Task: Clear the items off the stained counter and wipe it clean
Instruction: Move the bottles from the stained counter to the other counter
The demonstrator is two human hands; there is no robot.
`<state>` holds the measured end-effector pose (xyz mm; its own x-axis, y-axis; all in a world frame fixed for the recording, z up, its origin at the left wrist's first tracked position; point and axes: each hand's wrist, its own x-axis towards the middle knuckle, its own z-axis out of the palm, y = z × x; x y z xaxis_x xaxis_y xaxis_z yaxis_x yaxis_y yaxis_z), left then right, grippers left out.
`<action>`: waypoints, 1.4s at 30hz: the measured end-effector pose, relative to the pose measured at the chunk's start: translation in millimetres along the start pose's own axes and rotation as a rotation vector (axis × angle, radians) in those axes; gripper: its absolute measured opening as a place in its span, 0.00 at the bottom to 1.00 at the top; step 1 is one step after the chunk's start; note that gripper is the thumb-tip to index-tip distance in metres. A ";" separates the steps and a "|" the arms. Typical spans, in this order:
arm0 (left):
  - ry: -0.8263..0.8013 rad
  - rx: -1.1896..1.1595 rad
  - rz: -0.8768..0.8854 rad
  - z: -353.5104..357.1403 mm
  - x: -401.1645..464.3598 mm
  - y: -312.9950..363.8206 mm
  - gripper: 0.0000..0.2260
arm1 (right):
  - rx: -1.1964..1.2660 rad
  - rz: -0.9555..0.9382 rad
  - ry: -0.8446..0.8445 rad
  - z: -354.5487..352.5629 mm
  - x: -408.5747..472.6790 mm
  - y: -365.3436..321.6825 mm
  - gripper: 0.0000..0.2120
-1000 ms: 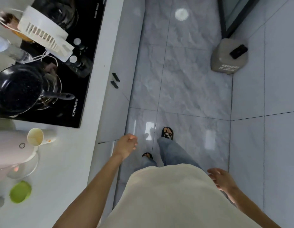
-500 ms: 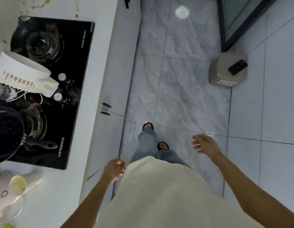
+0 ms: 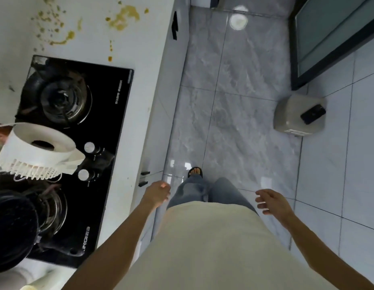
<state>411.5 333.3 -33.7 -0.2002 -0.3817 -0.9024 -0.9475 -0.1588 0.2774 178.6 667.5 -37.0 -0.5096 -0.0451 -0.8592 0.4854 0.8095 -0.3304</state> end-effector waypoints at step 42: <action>0.108 -0.042 -0.037 -135.2 166.1 404.7 0.12 | -0.208 -0.151 -0.102 -130.1 232.0 -485.4 0.11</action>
<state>28.4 82.5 -26.7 -0.1354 -0.4708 -0.8718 -0.9419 -0.2119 0.2607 -267.7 340.2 -25.1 -0.4854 -0.2245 -0.8450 0.2481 0.8913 -0.3794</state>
